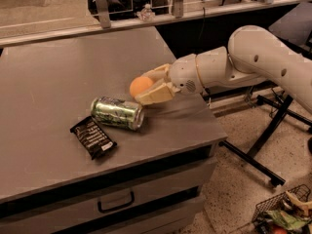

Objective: Move orange near green can

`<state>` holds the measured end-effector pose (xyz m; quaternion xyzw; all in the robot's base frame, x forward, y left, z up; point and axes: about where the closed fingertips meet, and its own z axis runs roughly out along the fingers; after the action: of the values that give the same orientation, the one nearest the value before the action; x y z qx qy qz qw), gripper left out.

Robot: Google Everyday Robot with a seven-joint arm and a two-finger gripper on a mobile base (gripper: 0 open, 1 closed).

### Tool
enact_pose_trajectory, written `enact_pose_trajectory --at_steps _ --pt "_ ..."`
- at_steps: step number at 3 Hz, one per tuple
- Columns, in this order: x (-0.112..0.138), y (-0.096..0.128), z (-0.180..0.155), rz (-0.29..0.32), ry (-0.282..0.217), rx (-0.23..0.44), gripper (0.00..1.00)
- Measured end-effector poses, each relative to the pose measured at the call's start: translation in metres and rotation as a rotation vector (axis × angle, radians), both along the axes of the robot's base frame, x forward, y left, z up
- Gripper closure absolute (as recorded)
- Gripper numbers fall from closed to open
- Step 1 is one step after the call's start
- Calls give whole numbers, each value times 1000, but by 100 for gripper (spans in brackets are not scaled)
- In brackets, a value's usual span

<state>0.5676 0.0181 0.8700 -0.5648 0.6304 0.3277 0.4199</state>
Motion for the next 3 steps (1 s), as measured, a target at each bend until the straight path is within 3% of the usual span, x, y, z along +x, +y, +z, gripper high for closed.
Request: enact_pose_trajectory --at_steps 1,2,3 --pt "1 -1 -3 -4 1 -15 38" --pt "3 -1 -5 -2 0 -29 7" --pt "2 -3 -6 -4 -1 -36 0"
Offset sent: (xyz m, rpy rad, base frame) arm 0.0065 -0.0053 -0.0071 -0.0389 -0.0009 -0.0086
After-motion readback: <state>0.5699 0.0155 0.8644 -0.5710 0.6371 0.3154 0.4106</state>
